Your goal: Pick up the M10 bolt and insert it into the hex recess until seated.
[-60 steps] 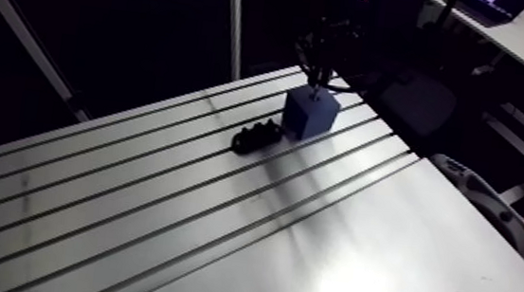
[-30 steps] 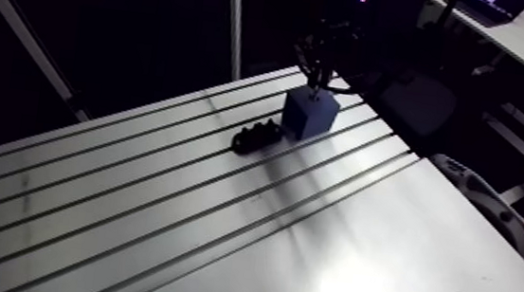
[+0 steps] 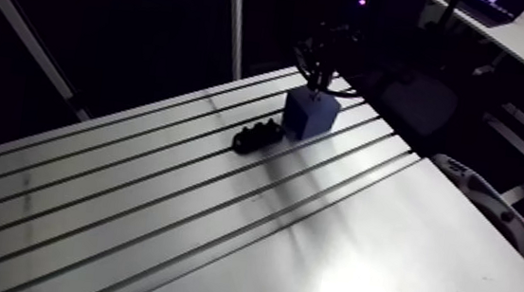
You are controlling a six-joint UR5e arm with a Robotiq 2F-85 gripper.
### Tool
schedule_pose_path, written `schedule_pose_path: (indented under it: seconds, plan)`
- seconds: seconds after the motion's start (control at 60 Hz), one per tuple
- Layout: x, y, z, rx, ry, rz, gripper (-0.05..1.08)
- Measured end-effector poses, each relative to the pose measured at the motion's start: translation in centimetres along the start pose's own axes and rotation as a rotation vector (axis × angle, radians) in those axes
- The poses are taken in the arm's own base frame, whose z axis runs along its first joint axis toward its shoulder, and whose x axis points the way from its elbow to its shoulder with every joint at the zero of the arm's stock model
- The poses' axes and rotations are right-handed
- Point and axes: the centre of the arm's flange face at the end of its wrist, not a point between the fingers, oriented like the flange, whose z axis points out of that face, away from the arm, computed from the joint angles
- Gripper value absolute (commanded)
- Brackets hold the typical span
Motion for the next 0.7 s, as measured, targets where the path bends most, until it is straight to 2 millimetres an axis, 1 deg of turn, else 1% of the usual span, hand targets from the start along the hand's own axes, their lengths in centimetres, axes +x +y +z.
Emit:
schedule_pose_path:
  seconds: [0.017,0.033,0.05,0.067,0.083,0.1,0.117,0.133,0.15,0.167,0.183,0.7]
  plan:
    - [0.00,-0.02,0.02,0.000,0.000,0.000,0.57]
    - [0.00,-0.03,0.03,0.000,-0.001,-0.001,0.57]
    - [0.01,-0.05,0.05,0.000,-0.001,-0.001,0.35]
    - [0.01,-0.06,0.06,0.000,-0.001,-0.001,0.35]
    - [0.01,-0.08,0.08,0.000,-0.001,-0.001,0.26]
    - [0.01,-0.09,0.09,0.000,-0.001,-0.001,0.26]
    - [0.01,-0.10,0.12,0.000,-0.002,-0.001,0.21]
    - [0.00,-0.12,0.20,0.001,-0.003,-0.002,0.21]
    - [0.00,-0.14,0.30,0.002,-0.005,-0.002,0.11]
    - [0.01,-0.15,0.36,0.003,-0.005,-0.002,0.11]
    - [0.02,-0.15,0.35,0.002,-0.004,-0.003,0.02]
    - [0.36,0.09,-0.62,-0.045,0.055,0.002,0.01]
